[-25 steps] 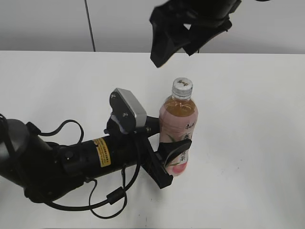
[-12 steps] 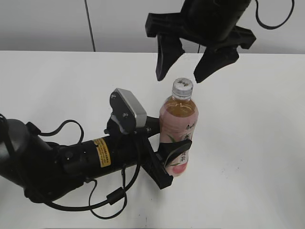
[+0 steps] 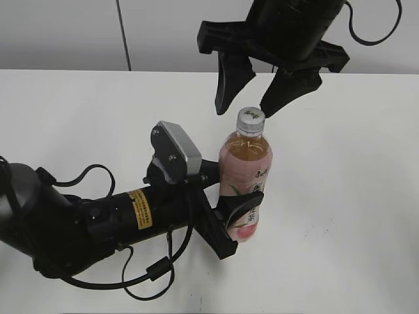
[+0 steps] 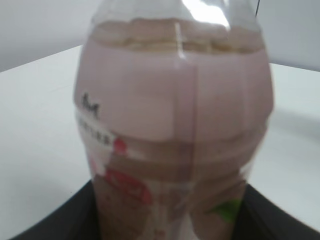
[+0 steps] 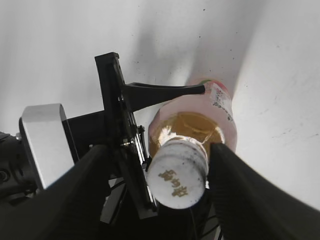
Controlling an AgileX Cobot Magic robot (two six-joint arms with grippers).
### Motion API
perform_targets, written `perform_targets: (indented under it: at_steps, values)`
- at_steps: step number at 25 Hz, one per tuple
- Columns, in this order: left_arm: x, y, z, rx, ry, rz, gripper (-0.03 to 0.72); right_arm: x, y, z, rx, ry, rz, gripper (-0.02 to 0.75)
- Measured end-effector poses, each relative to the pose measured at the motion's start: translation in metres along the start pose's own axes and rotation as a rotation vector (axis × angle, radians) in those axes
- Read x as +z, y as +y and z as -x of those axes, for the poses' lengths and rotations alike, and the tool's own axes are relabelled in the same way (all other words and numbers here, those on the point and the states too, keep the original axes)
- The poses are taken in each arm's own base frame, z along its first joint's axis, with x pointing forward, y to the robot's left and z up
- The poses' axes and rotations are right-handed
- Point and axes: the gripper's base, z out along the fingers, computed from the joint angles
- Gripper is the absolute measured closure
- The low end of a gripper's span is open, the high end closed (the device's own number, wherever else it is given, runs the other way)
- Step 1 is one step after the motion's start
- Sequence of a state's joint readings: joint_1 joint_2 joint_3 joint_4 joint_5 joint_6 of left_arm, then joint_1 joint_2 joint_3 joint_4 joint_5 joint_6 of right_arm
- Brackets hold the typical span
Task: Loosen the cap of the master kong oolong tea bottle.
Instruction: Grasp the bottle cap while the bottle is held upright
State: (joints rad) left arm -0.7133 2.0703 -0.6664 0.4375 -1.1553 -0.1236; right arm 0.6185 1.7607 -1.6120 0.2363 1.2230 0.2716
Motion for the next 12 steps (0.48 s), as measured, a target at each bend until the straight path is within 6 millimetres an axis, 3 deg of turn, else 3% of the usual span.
perform_targets:
  at_steps: [12]
  values:
    - [0.0000, 0.0000, 0.0000, 0.000, 0.000, 0.000, 0.309, 0.0097, -0.0043, -0.0056, 0.010, 0.038, -0.013, 0.266]
